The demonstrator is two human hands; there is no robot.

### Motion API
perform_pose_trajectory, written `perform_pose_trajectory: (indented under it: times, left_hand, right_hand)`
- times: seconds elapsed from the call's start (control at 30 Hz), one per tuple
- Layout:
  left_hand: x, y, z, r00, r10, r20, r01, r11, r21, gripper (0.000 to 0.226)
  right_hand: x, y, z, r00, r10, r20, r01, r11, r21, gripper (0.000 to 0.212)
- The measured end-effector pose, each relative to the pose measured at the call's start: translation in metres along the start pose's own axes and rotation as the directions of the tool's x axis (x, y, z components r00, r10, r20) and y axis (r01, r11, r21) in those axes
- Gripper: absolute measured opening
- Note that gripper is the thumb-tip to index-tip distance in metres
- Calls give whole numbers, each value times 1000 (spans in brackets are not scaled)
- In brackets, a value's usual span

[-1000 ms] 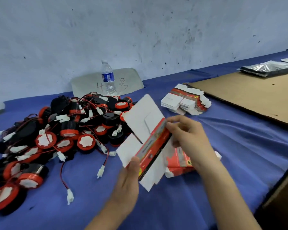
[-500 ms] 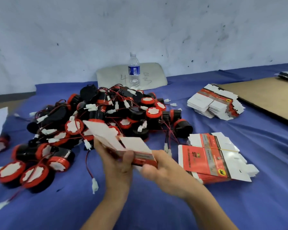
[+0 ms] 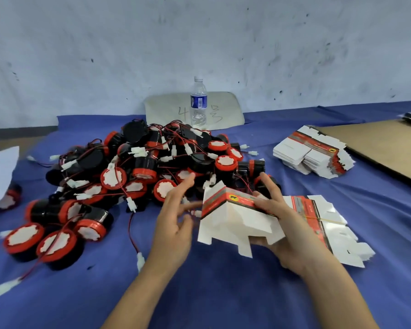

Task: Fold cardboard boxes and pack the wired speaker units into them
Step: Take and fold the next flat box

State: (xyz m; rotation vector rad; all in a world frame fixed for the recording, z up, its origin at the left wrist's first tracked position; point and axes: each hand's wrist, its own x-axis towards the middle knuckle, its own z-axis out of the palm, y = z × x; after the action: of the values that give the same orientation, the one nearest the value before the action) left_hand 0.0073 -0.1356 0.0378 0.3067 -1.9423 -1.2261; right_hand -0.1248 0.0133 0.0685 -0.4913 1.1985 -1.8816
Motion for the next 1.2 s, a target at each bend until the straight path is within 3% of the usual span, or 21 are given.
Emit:
perform_pose_trajectory:
  times: [0.07, 0.13, 0.23, 0.37, 0.47, 0.6, 0.77, 0.93, 1.03, 1.2]
  left_hand:
    - [-1, -1, 0, 976, 134, 173, -170, 963, 210, 83]
    - [-5, 0, 5, 946, 189, 263, -259, 929, 265, 83]
    - [-9, 3, 12, 961, 171, 216, -208, 965, 159, 76]
    - [-11, 7, 11, 983, 82, 164, -102, 988, 118, 84]
    - [-11, 10, 11, 974, 124, 189, -153, 978, 144, 99]
    - [-12, 12, 13, 967, 178, 180, -204, 969, 138, 98]
    - [-12, 15, 17, 998, 62, 23, -61, 998, -4, 71]
    - [-11, 12, 21, 998, -53, -32, 49, 991, -126, 58]
    - [-12, 9, 23, 995, -86, -48, 77, 985, -156, 58]
    - [-14, 8, 26, 997, -61, -54, 51, 986, -161, 59]
  right_hand:
    - [1, -3, -1, 1000, 26, -5, -27, 988, -151, 54]
    - [4, -4, -1, 996, 91, 13, -87, 978, -188, 45]
    - [-1, -7, -4, 988, 145, 60, -131, 973, -188, 39]
    - [-10, -7, -9, 983, 155, 102, -129, 966, -225, 57]
    - [-10, -7, -7, 980, 153, 127, -113, 953, -282, 63]
    - [-3, -11, 2, 968, 219, 124, -179, 944, -278, 75]
    - [-3, -5, 3, 998, 50, 28, -34, 916, -400, 72]
    - [-5, -3, 16, 978, -147, 145, 193, 901, -389, 55]
    - [-5, 4, 24, 954, -264, 144, 300, 864, -405, 36]
    - [-6, 13, 38, 903, -427, 55, 412, 822, -392, 76]
